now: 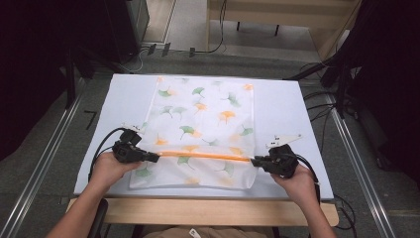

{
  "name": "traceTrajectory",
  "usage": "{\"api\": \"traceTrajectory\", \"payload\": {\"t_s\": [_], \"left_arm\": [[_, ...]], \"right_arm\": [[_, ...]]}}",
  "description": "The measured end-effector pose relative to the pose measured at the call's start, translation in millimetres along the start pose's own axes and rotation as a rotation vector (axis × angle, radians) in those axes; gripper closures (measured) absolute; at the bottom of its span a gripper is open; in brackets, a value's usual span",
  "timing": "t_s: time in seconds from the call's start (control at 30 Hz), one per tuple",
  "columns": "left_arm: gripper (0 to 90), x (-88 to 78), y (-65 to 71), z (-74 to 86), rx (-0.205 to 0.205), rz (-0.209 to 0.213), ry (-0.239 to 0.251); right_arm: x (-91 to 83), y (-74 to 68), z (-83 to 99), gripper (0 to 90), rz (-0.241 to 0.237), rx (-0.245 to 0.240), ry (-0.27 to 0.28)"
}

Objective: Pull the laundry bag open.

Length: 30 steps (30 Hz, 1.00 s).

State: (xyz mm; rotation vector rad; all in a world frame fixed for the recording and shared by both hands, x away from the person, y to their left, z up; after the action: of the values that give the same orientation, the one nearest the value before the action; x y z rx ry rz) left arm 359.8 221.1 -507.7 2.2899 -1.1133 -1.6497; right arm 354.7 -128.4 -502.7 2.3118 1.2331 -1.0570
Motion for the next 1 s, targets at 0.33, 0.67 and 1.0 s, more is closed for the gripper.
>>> {"api": "traceTrajectory", "payload": {"t_s": [0.33,0.67,1.0], "left_arm": [[90.0,-1.1,1.1,-0.4,0.008,0.01,0.004],[90.0,-0.7,1.4,-0.6,0.004,0.011,0.005],[90.0,-0.6,2.2,-0.3,0.001,0.016,0.005]], "right_arm": [[0.8,0.5,1.1,85.4,0.004,0.005,-0.01],[0.5,0.9,1.5,85.3,0.006,0.005,-0.011],[1.3,1.1,2.0,85.3,0.005,-0.001,-0.014]]}}
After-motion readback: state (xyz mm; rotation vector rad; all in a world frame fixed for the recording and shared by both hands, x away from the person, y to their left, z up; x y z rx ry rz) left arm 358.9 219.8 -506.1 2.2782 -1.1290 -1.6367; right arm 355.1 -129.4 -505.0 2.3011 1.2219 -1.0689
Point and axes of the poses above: each handheld gripper's, and its own axes: x roughly forward along the jaws, z roughly out of its underside, y roughly to its right, the point moved 10 cm from there along x, roughly forward along the jaws, and after that the axes turned 9 degrees about -x, right-handed, at the moved point
